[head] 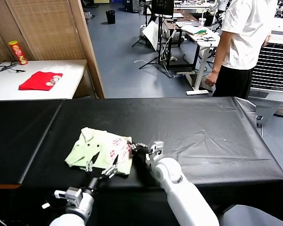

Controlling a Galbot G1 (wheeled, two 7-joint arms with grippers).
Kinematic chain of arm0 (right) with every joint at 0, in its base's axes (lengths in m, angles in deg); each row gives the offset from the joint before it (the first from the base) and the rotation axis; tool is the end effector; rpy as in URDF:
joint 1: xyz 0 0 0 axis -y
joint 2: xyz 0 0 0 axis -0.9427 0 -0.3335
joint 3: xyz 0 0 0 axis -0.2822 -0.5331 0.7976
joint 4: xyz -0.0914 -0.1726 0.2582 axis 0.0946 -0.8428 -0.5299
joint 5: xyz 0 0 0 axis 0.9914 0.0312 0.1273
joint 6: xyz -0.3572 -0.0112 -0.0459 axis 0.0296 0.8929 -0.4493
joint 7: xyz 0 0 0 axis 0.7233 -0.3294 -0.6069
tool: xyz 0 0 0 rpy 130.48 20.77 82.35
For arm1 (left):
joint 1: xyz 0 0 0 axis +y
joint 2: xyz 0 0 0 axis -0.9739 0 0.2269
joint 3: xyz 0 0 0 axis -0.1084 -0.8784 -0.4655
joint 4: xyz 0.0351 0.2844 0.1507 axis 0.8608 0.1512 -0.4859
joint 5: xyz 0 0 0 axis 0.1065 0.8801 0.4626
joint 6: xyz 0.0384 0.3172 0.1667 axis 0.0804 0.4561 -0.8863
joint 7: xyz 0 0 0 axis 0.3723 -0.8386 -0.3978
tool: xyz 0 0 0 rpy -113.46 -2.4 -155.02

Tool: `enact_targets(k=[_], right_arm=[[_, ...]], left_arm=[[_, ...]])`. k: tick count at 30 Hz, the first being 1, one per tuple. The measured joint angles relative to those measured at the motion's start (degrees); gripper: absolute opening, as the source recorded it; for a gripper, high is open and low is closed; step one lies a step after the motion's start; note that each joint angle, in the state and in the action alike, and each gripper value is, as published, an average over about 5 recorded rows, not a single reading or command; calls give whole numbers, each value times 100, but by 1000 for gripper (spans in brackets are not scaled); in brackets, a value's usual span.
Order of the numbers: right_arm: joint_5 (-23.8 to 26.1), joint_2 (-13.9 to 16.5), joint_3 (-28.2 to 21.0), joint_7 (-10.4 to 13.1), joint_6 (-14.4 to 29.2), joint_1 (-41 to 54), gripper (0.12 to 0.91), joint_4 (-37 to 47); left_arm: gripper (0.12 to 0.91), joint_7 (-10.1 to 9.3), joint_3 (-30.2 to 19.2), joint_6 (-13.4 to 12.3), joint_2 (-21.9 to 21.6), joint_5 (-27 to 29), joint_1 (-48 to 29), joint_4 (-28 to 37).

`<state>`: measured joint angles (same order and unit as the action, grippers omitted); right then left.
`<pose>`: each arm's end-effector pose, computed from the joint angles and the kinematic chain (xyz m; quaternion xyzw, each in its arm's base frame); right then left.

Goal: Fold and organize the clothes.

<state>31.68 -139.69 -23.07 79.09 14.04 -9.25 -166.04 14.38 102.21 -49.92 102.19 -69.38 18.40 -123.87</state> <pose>0.3766 0.1197 -0.2992 0.2856 -0.9295 -0.0887 0.2159 0.1871 0.0032 -0.2625 -0.0979 -0.9895 0.0153 0.1049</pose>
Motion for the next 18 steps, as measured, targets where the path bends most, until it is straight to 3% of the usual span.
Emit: enact_targets(k=[5,9,13,18], right_arm=[[1750,337,-155,-611,898,301,157,308],[2906,747,-198,-970,1702,471,290,387],[3565,1204,-82,-1077,2378,358,507,191],[3765,1738,252,-918,2816,-272,739,-419]], left_arm=[[798,-2,23,-61,13,0,3,64],[798,-6,88,-138,-11,11,5,144],[798,-45,122,-283,-99,15,-1,247],[798,-142,162,-555,-222,-171,-17,384]])
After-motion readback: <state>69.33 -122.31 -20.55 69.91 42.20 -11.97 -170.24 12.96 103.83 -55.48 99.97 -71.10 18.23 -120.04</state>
